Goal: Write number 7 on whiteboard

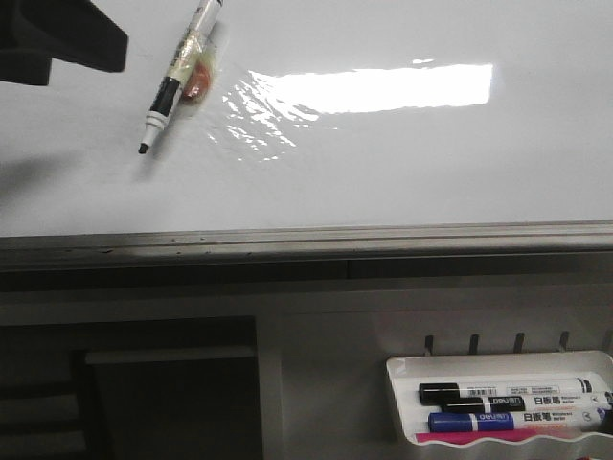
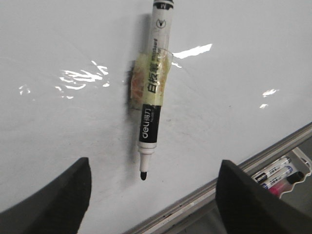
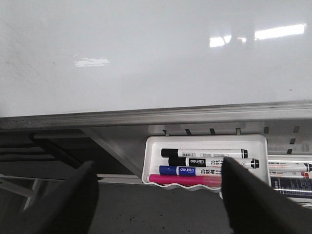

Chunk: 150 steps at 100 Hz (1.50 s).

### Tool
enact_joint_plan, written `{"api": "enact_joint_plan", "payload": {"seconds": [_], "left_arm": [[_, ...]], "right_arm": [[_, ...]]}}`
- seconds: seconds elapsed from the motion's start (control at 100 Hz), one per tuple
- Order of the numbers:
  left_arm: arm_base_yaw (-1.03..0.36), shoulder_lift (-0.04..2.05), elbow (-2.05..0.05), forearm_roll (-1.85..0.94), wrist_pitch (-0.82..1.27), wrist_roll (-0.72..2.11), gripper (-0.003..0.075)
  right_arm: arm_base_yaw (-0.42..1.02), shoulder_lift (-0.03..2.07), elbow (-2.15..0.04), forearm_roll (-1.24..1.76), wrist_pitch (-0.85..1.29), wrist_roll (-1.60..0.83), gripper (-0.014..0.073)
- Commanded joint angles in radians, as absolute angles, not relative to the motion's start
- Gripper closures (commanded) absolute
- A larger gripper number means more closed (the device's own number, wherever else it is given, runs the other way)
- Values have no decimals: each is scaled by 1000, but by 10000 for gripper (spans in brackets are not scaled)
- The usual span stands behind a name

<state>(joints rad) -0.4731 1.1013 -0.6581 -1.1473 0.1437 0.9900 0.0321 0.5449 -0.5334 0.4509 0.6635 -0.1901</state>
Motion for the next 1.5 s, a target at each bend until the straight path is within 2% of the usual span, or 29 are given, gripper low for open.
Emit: {"api": "enact_joint_plan", "payload": {"seconds": [0.0, 0.2, 0.34, 0.72, 0.82, 1.05, 1.3, 1.49], "left_arm": [[-547, 1129, -696, -1135, 0, 993, 231], [-630, 1220, -696, -1106, -187, 993, 250], [-632, 1273, -730, -1085, -190, 993, 302], [-632, 1393, -806, -1039, -213, 993, 304], [-632, 1402, -811, -1029, -225, 993, 381], [-632, 1404, -811, -993, -214, 993, 735], [-632, 1354, -813, -969, -128, 993, 741], [-636, 1266, -813, -883, 89, 993, 741]], "right_arm": [[34, 555, -569, 471, 595, -202, 125], [34, 555, -569, 471, 595, -202, 125], [34, 555, -569, 471, 595, -202, 125], [34, 555, -569, 471, 597, -202, 125], [34, 555, -569, 471, 599, -202, 125], [34, 555, -569, 471, 599, -202, 125], [34, 569, -573, 479, 652, -214, 125], [34, 682, -629, 742, 769, -477, 125]]}}
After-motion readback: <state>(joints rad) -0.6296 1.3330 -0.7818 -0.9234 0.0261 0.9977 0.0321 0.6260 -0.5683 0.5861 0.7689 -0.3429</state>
